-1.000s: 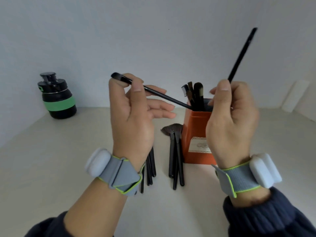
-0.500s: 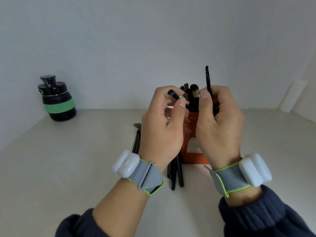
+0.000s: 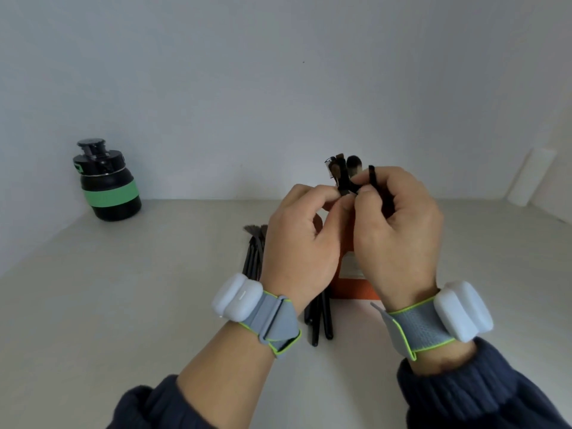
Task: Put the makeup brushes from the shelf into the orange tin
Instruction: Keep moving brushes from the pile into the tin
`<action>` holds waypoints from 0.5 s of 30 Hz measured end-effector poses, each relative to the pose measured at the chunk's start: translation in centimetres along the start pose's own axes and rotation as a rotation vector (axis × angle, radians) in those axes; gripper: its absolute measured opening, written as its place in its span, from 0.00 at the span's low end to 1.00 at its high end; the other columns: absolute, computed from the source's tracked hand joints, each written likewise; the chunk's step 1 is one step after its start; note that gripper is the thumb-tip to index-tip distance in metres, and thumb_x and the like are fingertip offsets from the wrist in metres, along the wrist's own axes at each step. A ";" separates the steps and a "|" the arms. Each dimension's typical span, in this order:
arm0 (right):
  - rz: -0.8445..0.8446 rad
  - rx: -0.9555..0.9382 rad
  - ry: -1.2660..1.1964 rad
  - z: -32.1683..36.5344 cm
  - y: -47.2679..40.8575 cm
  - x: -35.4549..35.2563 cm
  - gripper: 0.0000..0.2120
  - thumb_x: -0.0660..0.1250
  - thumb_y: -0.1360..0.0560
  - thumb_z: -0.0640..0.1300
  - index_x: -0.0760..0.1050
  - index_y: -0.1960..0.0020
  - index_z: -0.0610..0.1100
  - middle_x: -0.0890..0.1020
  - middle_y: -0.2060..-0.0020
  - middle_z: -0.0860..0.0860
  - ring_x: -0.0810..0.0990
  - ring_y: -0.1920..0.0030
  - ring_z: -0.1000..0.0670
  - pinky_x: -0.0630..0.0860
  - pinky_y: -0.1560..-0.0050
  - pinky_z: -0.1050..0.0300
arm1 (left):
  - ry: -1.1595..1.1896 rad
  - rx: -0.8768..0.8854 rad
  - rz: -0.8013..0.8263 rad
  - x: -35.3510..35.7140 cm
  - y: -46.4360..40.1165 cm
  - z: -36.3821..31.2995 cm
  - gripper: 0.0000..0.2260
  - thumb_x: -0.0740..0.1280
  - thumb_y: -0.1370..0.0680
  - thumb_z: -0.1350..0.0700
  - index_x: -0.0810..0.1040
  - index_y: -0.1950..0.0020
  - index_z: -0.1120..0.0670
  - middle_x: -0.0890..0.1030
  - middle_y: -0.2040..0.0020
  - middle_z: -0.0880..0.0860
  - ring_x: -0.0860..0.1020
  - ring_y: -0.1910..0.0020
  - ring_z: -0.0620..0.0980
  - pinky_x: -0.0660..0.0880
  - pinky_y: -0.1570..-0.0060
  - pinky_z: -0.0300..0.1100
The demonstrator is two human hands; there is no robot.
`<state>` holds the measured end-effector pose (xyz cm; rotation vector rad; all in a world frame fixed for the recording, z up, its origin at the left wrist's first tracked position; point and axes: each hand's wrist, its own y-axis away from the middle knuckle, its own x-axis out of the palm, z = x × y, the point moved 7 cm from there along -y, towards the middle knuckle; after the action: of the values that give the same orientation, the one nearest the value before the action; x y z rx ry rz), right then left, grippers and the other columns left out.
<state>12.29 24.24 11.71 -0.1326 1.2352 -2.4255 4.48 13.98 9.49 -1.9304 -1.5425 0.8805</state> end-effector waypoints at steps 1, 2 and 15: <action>0.004 -0.002 0.008 0.1 0.0 0.0 0.13 0.60 0.28 0.43 0.82 0.52 0.47 0.81 0.60 0.55 0.80 0.54 0.48 0.76 0.46 0.40 | 0.004 -0.006 0.015 0.1 0.1 0.1 0.06 0.66 0.22 0.51 0.82 0.55 0.48 0.77 0.58 0.47 0.74 0.70 0.52 0.73 0.68 0.44; 0.010 -0.003 0.010 0.1 0.0 0.0 0.15 0.59 0.29 0.44 0.83 0.52 0.47 0.81 0.60 0.57 0.79 0.54 0.49 0.76 0.45 0.40 | 0.010 -0.009 0.026 0.2 0.1 0.2 0.06 0.66 0.22 0.50 0.82 0.53 0.47 0.78 0.57 0.47 0.74 0.70 0.52 0.74 0.68 0.45; -0.120 -0.337 0.087 2.7 1.3 -1.3 0.12 0.60 0.30 0.38 0.82 0.55 0.42 0.75 0.62 0.55 0.73 0.59 0.46 0.68 0.54 0.50 | -0.027 -0.058 0.030 -2.7 -0.8 2.6 0.06 0.63 0.22 0.50 0.79 0.48 0.45 0.80 0.61 0.45 0.75 0.70 0.47 0.73 0.66 0.42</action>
<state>14.59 22.02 12.47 -0.2050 1.7143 -2.3208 1.60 11.48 8.81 -1.9950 -1.5753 0.8870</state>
